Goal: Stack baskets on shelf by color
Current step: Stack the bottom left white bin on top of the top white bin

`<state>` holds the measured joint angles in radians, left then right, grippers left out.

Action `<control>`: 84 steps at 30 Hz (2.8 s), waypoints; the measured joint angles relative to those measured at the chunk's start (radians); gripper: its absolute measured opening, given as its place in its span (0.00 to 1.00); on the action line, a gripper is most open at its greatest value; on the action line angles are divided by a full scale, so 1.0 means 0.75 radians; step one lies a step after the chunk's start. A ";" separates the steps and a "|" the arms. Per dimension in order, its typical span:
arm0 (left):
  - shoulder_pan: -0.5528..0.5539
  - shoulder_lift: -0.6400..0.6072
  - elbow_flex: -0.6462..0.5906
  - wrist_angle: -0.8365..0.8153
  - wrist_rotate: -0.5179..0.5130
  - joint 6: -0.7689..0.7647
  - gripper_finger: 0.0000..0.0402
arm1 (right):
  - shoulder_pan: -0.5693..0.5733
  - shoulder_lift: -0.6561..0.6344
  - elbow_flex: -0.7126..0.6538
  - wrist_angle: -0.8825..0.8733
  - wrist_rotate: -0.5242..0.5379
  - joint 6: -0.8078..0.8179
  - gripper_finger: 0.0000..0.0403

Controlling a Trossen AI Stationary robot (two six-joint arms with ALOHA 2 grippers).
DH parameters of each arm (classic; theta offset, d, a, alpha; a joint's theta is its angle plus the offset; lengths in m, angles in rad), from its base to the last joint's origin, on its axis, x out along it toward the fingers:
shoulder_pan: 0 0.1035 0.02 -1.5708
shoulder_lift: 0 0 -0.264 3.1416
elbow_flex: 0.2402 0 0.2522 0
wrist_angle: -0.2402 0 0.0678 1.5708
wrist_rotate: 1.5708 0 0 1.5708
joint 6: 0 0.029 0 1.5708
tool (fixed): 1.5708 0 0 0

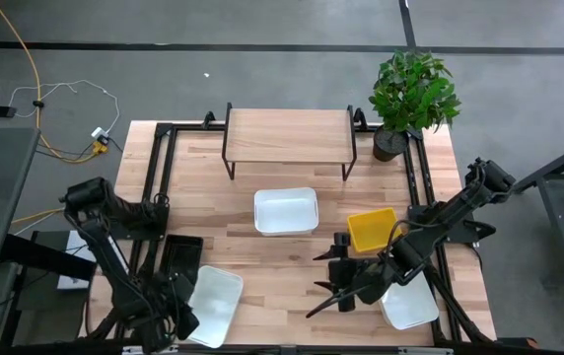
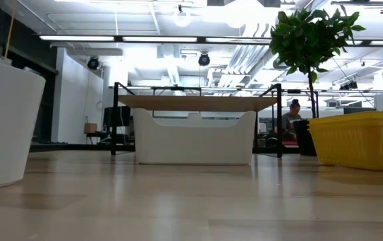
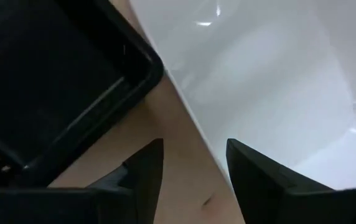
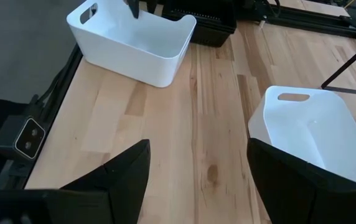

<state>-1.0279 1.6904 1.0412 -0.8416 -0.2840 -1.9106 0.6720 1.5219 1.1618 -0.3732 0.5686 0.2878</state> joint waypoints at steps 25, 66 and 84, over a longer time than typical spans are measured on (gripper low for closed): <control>0.123 0.054 0.298 -0.091 -0.039 0.523 0.01 | 0.000 0.000 0.000 0.006 0.012 -0.010 0.63; 1.552 0.071 0.722 0.004 -0.102 2.848 0.00 | 0.287 -0.001 0.240 -0.466 0.537 0.054 0.63; 1.574 0.078 0.420 0.307 0.053 2.752 0.00 | 0.286 -0.001 0.240 -0.465 0.541 0.104 0.63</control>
<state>0.1524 1.7493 1.3560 -0.6112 -0.2440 0.1535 0.8862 1.5211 1.3415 -0.7219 0.9741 0.3661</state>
